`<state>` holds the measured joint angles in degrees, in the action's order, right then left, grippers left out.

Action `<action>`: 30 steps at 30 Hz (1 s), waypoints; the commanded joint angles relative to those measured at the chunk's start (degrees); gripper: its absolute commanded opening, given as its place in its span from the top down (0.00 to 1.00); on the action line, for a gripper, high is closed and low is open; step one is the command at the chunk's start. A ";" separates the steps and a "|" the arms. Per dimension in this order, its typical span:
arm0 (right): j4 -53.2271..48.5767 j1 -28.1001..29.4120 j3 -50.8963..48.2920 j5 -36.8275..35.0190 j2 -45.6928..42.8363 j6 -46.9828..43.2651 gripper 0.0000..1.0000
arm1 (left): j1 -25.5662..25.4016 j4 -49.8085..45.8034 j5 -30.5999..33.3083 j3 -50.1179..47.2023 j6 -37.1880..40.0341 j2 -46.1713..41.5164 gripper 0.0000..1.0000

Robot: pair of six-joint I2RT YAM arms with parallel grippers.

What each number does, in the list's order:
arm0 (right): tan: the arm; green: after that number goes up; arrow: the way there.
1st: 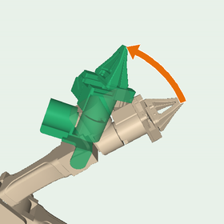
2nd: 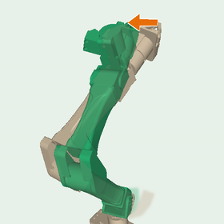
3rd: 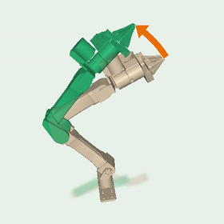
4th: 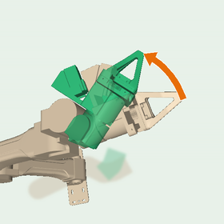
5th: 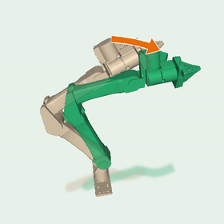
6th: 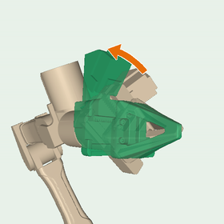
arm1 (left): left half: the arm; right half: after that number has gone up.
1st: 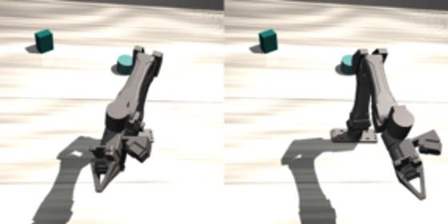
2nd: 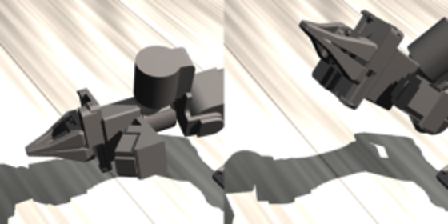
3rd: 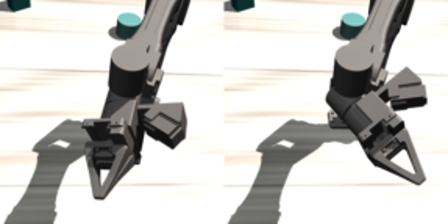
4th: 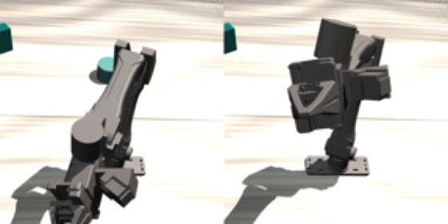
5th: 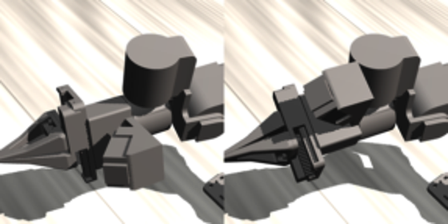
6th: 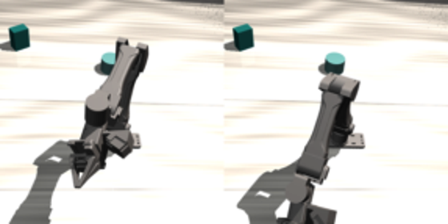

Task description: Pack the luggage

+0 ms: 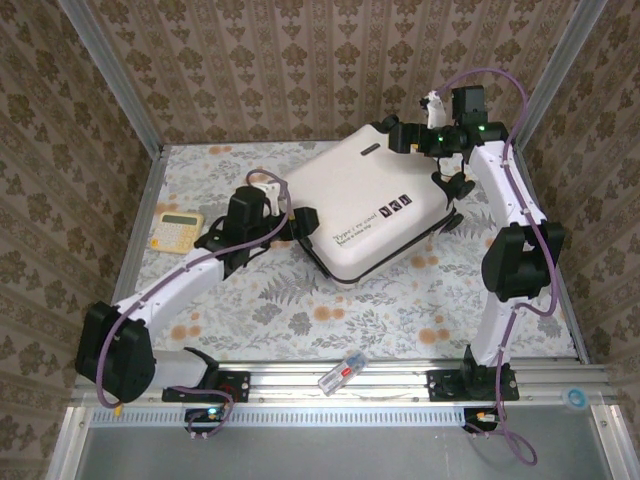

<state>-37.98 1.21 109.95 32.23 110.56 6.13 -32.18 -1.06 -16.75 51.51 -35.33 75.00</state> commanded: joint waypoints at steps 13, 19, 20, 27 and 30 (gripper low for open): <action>-9.18 -5.82 9.14 -6.08 8.32 -4.81 0.06 | 0.02 3.16 -2.81 3.70 0.04 5.94 0.16; -12.91 -6.55 11.25 -1.61 11.20 -7.40 0.07 | 0.61 2.83 -2.41 4.08 0.26 6.97 0.15; -13.83 -6.57 11.59 0.76 11.94 -7.91 0.08 | 0.72 3.09 -2.49 4.10 0.26 7.29 0.15; -13.71 -2.45 8.40 7.02 12.79 -7.25 0.17 | 5.63 5.87 -2.92 4.81 2.42 8.66 0.16; -8.44 0.69 2.32 9.44 9.84 -4.45 0.18 | 10.83 5.98 -3.39 4.39 2.88 8.08 0.16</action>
<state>-44.12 -3.75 117.99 36.40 120.95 0.25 -25.19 4.43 -21.30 54.87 -34.44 82.54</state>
